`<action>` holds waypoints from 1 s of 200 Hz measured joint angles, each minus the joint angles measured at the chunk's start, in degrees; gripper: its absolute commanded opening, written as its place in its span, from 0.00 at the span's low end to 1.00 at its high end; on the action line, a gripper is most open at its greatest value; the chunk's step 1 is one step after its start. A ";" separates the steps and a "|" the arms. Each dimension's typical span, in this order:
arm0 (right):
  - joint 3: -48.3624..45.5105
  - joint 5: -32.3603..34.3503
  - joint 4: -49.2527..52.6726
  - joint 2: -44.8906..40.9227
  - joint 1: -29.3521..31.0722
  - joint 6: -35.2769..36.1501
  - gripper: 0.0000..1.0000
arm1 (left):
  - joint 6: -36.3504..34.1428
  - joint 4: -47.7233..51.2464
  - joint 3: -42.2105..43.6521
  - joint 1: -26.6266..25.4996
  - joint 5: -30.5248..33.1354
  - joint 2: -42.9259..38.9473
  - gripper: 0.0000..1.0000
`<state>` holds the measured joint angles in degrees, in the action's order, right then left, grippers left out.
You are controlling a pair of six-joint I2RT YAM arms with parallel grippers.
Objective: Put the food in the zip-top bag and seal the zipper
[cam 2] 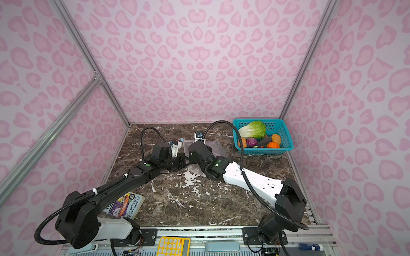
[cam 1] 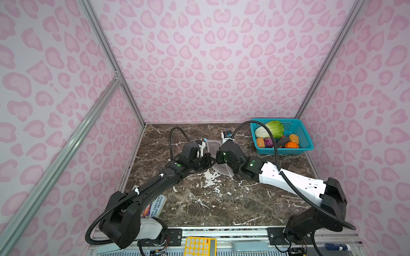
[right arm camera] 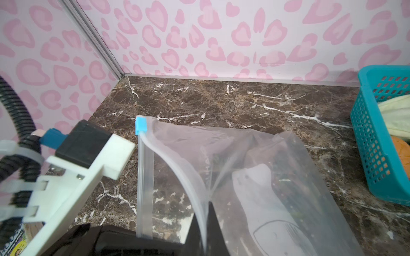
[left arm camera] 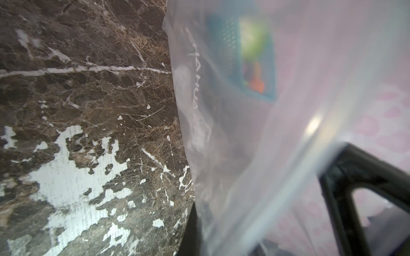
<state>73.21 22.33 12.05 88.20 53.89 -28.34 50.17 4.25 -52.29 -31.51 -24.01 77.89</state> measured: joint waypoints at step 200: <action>-6.23 -28.76 -7.69 1.88 -11.43 -8.15 0.55 | -16.90 27.02 -15.67 1.49 10.38 0.76 0.03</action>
<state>66.98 -6.44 4.36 90.08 42.46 -36.49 33.28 31.27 -67.96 -30.02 -13.63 78.65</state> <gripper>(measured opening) 0.510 0.049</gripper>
